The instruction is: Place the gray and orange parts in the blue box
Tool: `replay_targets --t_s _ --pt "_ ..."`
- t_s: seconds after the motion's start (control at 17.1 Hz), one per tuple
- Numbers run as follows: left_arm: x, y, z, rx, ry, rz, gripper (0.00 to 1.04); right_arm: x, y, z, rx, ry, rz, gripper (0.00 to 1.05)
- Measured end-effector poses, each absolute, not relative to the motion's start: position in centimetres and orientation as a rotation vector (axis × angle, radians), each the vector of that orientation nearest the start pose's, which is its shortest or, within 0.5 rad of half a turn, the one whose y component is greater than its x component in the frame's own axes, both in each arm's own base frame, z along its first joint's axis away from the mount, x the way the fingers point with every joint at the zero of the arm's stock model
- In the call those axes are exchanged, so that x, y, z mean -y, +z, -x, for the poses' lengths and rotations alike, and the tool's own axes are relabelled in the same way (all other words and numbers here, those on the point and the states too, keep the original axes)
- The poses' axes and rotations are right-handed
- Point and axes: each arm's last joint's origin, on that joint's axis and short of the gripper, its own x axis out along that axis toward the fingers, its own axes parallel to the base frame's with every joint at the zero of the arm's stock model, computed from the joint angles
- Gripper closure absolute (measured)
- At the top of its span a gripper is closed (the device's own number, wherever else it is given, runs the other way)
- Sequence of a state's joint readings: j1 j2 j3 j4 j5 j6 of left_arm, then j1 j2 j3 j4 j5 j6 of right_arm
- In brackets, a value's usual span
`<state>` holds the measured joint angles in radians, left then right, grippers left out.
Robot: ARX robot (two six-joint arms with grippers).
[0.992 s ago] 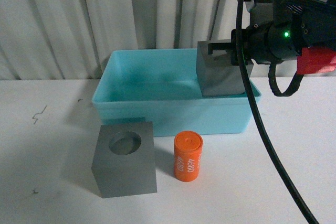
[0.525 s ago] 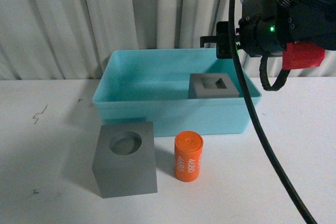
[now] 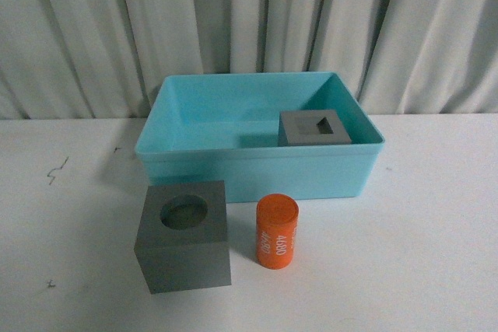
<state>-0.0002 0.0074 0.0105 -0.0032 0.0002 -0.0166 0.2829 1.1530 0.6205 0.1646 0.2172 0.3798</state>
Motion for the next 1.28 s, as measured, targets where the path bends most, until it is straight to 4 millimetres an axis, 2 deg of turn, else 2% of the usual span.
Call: replay_targets --t_s 0.06,0.12,0.18,0.7,0.76,0.93,1.28 --pt "0.0 16.6 -9.8 0.0 0.0 0.017 0.07 -6.2 24.0 -23.5 -0.277 -0.002 -0.287 0.09" --pt "0.0 16.6 -9.8 0.0 0.0 0.017 0.07 -5.6 24.3 -23.0 -0.075 0.003 -0.231 0.24" --pt "0.0 16.6 -9.8 -0.001 0.0 0.017 0.07 -4.9 23.5 -22.0 -0.029 0.006 -0.163 0.33" --pt "0.0 16.6 -9.8 0.0 0.0 0.017 0.07 -3.3 21.7 -19.9 -0.004 -0.009 -0.045 0.6" --pt "0.0 16.6 -9.8 0.0 0.0 0.017 0.07 -3.0 21.4 -19.4 -0.002 -0.01 -0.034 0.68" --pt "0.0 16.6 -9.8 0.0 0.0 0.017 0.07 -2.0 19.8 -17.4 -0.005 0.001 -0.012 1.04" --pt "0.0 16.6 -9.8 -0.001 0.0 0.017 0.07 0.1 18.1 -14.5 -0.005 -0.02 -0.006 1.03"
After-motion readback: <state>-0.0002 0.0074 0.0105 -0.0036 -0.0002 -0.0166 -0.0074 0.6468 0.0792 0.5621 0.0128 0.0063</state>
